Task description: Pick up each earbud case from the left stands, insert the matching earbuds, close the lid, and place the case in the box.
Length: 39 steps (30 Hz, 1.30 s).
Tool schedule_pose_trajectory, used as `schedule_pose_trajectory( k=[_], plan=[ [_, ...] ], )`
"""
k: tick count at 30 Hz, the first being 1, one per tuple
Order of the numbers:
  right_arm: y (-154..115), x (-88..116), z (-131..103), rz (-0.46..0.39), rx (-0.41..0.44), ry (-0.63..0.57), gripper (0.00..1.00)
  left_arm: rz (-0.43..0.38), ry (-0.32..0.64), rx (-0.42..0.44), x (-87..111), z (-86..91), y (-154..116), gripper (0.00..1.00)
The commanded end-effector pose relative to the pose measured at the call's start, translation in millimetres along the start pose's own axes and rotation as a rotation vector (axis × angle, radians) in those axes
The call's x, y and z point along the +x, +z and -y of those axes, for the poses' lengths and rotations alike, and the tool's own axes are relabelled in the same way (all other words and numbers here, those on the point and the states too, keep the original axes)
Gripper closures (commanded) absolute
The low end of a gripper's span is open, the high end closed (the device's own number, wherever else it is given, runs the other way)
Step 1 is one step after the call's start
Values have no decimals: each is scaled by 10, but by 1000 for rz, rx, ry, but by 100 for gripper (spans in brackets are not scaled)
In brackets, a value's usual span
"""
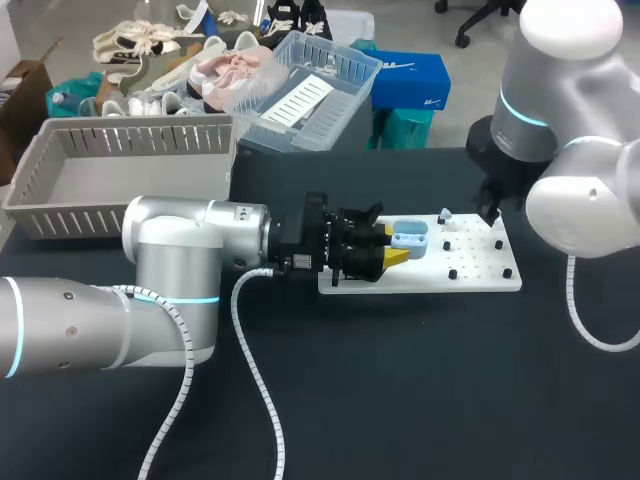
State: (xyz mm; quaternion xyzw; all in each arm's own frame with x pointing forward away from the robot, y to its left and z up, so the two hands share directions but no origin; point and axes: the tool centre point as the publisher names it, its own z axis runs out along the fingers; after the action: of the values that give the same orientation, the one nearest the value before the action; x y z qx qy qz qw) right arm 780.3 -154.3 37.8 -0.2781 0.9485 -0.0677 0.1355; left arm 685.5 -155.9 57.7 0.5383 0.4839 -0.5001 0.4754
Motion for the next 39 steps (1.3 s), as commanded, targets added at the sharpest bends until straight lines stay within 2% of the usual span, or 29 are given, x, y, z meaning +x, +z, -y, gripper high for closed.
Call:
schedule_pose_trajectory(
  k=[1,5,24,39],
  plan=[
    [51,-41,5,-13,-1,-3,51,0,0,2,7,-11,4,100],
    [87,-48,13,-19,1,-5,54,0,0,2,7,-11,4,100],
    [169,-72,58,-36,14,-12,53,0,0,2,7,-11,4,100],
    [226,-74,71,-44,15,-11,56,0,0,2,7,-11,4,100]
  ],
)
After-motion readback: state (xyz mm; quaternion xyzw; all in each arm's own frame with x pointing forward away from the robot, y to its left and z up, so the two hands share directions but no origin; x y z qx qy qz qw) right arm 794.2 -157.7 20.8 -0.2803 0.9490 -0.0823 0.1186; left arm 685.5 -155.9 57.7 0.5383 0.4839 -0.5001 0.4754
